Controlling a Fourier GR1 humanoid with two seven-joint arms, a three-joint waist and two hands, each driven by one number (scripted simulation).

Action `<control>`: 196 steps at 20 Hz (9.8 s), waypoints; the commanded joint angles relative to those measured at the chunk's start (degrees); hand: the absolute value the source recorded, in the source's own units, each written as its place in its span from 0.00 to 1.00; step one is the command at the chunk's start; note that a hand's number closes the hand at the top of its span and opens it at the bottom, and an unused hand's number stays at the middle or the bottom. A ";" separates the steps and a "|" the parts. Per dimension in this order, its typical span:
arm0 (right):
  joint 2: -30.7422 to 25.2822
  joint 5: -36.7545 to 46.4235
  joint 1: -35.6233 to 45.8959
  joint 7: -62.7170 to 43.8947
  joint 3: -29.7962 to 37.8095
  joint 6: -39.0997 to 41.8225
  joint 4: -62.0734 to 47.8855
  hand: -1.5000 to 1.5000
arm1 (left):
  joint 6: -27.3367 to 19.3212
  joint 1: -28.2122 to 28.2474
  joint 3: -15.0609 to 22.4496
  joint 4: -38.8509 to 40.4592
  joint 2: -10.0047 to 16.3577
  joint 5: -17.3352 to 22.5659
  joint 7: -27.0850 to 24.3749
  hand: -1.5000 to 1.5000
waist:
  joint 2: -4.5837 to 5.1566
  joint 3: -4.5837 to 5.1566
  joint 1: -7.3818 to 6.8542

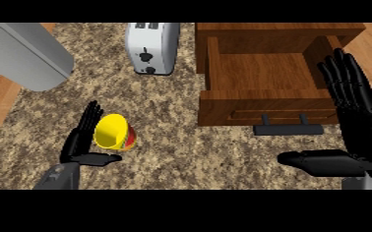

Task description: Pick up the cup, place it into the drawer and close the drawer

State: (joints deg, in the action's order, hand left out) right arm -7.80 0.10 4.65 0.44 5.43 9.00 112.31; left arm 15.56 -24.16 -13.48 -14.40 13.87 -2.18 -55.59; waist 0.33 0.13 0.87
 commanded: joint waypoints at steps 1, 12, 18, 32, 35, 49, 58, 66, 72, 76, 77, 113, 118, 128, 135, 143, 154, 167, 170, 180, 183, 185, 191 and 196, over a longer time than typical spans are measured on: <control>-1.40 -1.68 0.97 0.22 1.49 1.61 -1.27 0.00 | 3.13 -1.70 -0.03 2.36 -0.88 -0.41 -6.11 0.00 | 0.17 0.06 0.43; -1.37 -1.62 0.77 0.75 1.26 2.18 -2.36 0.00 | 8.78 -1.74 0.99 1.47 -5.04 0.06 -7.27 0.00 | 0.26 0.09 0.56; 0.94 1.00 0.98 1.61 -1.35 0.45 -3.15 0.00 | 15.97 -2.67 1.18 0.34 -4.65 1.36 -6.13 1.00 | 0.32 0.12 0.42; -0.40 0.18 3.44 -1.40 0.57 0.10 -2.83 0.00 | 15.08 -0.90 -4.37 -4.08 -4.33 9.13 -6.91 1.00 | 0.10 0.07 -0.43; 0.61 0.12 -0.78 2.70 0.39 0.74 -2.95 0.00 | 9.97 -0.40 -7.76 -4.73 -2.27 11.48 -8.42 1.00 | 0.11 0.02 -0.06; -1.10 -0.48 -2.57 2.72 2.64 1.73 -2.49 0.00 | 8.49 -4.27 -2.32 -22.01 -7.29 12.23 -0.04 1.00 | -0.75 -0.21 -1.33; -2.37 -2.50 -2.30 0.59 4.61 2.53 -0.62 0.00 | -6.31 -12.17 3.93 -39.94 -13.12 10.58 16.41 1.00 | -0.70 -0.19 -1.04; -1.28 0.03 0.87 2.23 2.98 1.51 -4.85 0.00 | -16.93 -23.58 12.94 -44.29 -13.80 12.25 31.01 1.00 | -0.38 -0.15 -0.47; -2.72 -2.39 2.33 2.97 5.92 2.64 -7.82 0.00 | -24.88 -33.07 15.87 -40.87 -13.85 12.45 38.63 1.00 | -0.20 -0.16 -0.11; -3.29 -5.15 -0.57 -2.30 5.84 3.77 1.00 0.00 | -24.01 -39.71 12.40 -31.55 -13.82 12.60 38.27 1.00 | -0.16 -0.13 0.51; -1.07 -1.94 -3.42 1.90 3.63 3.15 -0.55 0.00 | -29.93 -37.60 19.34 -35.24 -13.87 17.38 39.95 1.00 | -0.30 -0.15 0.48; -2.83 -4.70 1.06 3.79 4.50 6.70 -4.75 0.00 | -45.39 -47.85 52.71 -13.03 -13.87 36.60 39.71 0.00 | 0.75 -0.20 4.53; -1.63 -12.88 2.46 1.08 4.64 9.62 -5.13 0.00 | -44.47 -47.93 50.25 -14.04 -13.87 38.71 33.99 0.00 | 0.45 -0.16 2.74; -10.48 -8.24 -0.77 -0.08 3.32 17.76 1.15 1.00 | -44.18 -49.97 43.89 -15.16 -13.86 40.93 32.76 0.00 | -0.17 -0.13 0.28; -10.42 2.96 -2.32 -3.39 0.17 14.41 4.71 1.00 | -42.89 -44.37 42.45 -27.96 -5.32 40.91 40.09 0.00 | -0.76 -0.10 -1.86; -7.20 17.32 -1.69 -0.62 -5.36 8.47 0.08 1.00 | -41.43 -31.82 40.27 -42.95 4.89 40.53 43.53 0.00 | -0.83 -0.11 -2.89; -9.00 43.71 5.62 6.07 -18.96 0.43 -19.80 1.00 | -37.35 -18.50 35.68 -55.96 12.21 42.15 43.25 0.00 | -0.35 -0.13 -3.25; -2.46 52.52 31.95 13.95 -13.83 -13.16 -64.23 1.00 | -27.35 -1.62 29.47 -63.88 19.51 42.70 38.85 0.00 | 0.08 -0.18 -3.48; -4.20 50.48 35.53 22.14 -10.29 -15.40 -76.02 1.00 | -26.35 -3.25 27.74 -63.31 20.06 43.65 41.64 0.00 | 0.38 -0.23 -3.51; -7.81 48.75 49.97 23.97 -3.61 -13.62 -94.59 1.00 | -24.30 0.49 28.39 -64.49 17.48 42.37 39.24 0.00 | 1.36 -0.27 -5.48; -9.16 48.57 51.30 23.89 -3.35 -12.09 -96.22 1.00 | -22.10 0.27 27.10 -64.39 19.11 43.74 40.39 0.00 | 1.78 -0.27 -6.39; -10.74 47.04 50.70 26.41 -1.90 -12.00 -96.14 1.00 | -20.77 1.13 27.06 -64.13 19.10 43.86 39.46 0.00 | 2.08 -0.29 -6.63; -11.34 44.90 51.69 27.01 0.28 -11.53 -96.64 1.00 | -20.10 0.58 27.66 -63.93 18.18 43.06 38.66 0.00 | 2.59 -0.34 -7.25; -13.22 43.72 52.46 29.17 1.54 -10.35 -96.48 1.00 | -19.29 0.40 27.86 -63.83 17.80 43.63 39.60 0.00 | 2.67 -0.39 -7.66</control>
State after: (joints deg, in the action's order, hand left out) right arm -14.78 45.33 50.90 36.02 2.72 1.01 18.44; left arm -4.49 -23.58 14.64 -78.40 31.46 41.04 -16.52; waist 0.83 0.30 -5.45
